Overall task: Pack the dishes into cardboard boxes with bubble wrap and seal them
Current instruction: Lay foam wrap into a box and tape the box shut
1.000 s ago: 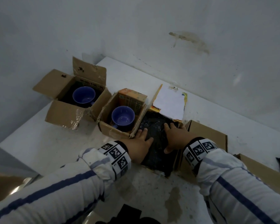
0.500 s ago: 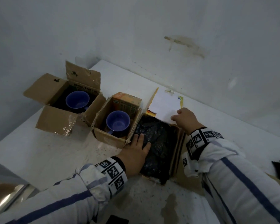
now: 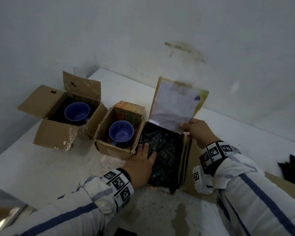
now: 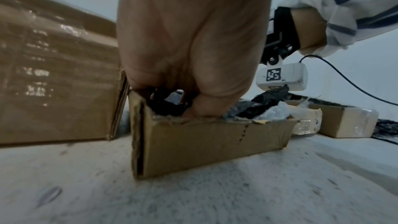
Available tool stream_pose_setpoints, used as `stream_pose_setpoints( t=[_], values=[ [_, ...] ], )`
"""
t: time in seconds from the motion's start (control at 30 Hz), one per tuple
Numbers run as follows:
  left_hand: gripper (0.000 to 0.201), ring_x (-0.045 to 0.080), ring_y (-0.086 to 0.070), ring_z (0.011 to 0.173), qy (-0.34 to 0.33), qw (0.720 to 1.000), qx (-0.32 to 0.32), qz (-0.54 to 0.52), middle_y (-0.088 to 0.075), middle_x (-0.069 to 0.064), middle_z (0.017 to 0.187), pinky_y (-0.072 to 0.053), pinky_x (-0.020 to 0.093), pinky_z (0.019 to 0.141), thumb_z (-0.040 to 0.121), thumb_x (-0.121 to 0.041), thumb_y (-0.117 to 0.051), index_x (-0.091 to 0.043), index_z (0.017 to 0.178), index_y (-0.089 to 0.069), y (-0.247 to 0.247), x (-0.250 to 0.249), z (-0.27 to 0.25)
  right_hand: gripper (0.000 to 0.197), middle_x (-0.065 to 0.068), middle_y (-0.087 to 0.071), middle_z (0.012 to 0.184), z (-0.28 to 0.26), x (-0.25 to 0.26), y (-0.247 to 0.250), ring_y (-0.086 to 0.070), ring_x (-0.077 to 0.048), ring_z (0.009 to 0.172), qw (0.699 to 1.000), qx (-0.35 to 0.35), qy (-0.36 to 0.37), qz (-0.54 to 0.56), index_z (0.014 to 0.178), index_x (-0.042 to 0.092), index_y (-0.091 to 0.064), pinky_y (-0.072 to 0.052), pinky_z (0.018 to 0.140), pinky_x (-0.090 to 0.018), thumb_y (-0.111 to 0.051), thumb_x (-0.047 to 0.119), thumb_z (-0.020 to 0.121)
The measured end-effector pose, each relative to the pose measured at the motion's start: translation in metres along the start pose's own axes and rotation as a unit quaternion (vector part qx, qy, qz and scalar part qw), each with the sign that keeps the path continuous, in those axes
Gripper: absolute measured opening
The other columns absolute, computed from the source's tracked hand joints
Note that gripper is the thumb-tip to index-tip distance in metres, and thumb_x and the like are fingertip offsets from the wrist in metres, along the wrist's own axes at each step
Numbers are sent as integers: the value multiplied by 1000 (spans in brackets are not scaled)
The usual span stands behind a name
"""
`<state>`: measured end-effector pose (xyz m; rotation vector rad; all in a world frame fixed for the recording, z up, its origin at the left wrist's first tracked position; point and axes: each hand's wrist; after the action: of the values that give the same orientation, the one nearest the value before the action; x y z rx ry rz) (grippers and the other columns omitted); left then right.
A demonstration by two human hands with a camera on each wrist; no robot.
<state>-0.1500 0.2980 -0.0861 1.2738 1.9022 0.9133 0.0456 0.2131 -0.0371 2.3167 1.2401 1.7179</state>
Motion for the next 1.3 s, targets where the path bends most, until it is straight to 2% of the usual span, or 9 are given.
stream_pose_setpoints(
  t=[0.23,0.3,0.4,0.5,0.67,0.73,0.87,1.03,1.3],
  values=[
    [59,36,-18,142,-44,997,-41,-45,-17,20,154,-27,42,113,95,-12,-45,-9,149,-21,-11,9,-1,50,-4,-48,120,-52,-13,8,-50,-20,101,985,112,-40,-123,130,9,-54,-48,60,-13,-41,-14,88],
    [32,31,-50,118,-62,997,-35,-41,-53,18,129,-40,34,97,95,-8,-41,-4,125,-52,-9,11,-9,49,-8,-52,123,-65,-17,8,-54,-19,90,987,116,-83,-73,130,10,-53,-51,63,-23,-38,-10,88],
    [20,22,-56,81,-84,978,-94,-168,-60,16,87,-46,37,90,94,0,-41,-1,87,-60,-8,15,-18,36,-7,-55,107,-86,-17,3,-58,-22,80,987,109,-113,-40,132,14,-50,-54,70,-37,-39,14,97],
    [18,23,-58,86,-58,903,-163,-392,-65,12,88,-48,31,84,89,6,-47,3,91,-65,-13,20,-24,38,-1,-51,106,-98,-19,-5,-58,-25,90,986,115,-111,-48,131,20,-44,-56,74,-43,-44,36,97],
    [21,14,-69,82,-45,697,-43,-715,-72,5,86,-54,21,69,80,10,-56,-2,90,-69,-12,9,-48,33,-1,-58,102,-110,-32,-19,-63,-24,87,986,87,-93,-108,109,21,-46,-59,75,-46,-51,48,90],
    [11,16,-66,82,-12,660,-66,-748,-69,7,90,-53,25,68,85,1,-58,-6,91,-65,-18,5,-55,46,-4,-61,106,-113,-42,-25,-66,-25,84,988,72,-83,-110,114,19,-48,-60,70,-44,-53,54,85],
    [8,15,-60,76,11,694,-124,-709,-64,4,83,-48,26,68,93,-15,-57,-11,87,-60,-30,-4,-66,64,-6,-57,117,-122,-58,-41,-63,-25,96,992,68,-99,28,123,16,-42,-56,78,-41,-61,56,78],
    [13,16,-54,67,55,658,-113,-742,-59,5,71,-46,26,61,94,-8,-54,-9,82,-59,-47,-16,-68,68,-4,-59,122,-127,-74,-66,-60,-25,107,969,13,-90,230,131,20,-40,-49,96,-49,-71,35,72],
    [14,14,-53,73,101,628,-87,-767,-57,5,77,-45,24,64,92,-5,-56,-10,80,-61,-73,-20,-60,68,-4,-53,120,-135,-81,-71,-54,-20,103,991,-37,-27,126,141,18,-28,-51,81,-30,-51,-7,83]
  ],
)
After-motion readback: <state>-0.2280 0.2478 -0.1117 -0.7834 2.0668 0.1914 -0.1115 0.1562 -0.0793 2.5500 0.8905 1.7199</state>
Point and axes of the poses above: each hand's wrist, its own z-axis towards the middle knuckle, its own y-axis out of the back of the hand, x = y × z
